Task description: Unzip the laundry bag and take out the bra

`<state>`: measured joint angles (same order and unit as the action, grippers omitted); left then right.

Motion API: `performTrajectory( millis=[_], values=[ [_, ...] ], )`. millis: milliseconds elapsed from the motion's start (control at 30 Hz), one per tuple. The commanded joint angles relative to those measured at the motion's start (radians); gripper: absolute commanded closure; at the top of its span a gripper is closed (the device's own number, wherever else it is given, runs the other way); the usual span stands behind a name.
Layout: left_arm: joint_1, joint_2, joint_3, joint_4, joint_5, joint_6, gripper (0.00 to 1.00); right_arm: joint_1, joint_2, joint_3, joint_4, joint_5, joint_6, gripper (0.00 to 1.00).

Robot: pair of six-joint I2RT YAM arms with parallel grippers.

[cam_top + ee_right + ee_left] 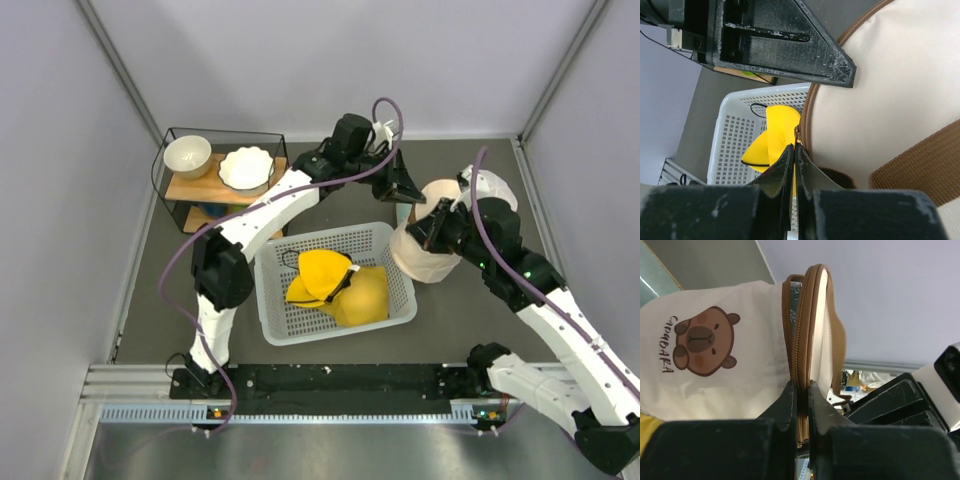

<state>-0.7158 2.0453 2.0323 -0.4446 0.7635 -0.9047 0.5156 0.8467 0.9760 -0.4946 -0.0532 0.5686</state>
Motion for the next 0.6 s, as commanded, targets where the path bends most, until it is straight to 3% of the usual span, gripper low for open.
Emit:
performTrajectory(
  millis=[0,167,567],
  values=[
    [-0.004,-0.004,-0.004,0.182,0.05,-0.097,1.0,0.015,-0.004,0.056,0.015,0.038,-0.018,1.0],
    [0.015,-0.059,-0.03,0.299,-0.018,-0.161,1.0,0.015,-0.024,0.118,-0.041,0.121,-0.047,1.0],
    [0.145,-0.24,-0.156,0.317,-0.081,-0.175,1.0,-0.054,-0.057,0.119,-0.102,0.124,-0.11,1.0]
  ],
)
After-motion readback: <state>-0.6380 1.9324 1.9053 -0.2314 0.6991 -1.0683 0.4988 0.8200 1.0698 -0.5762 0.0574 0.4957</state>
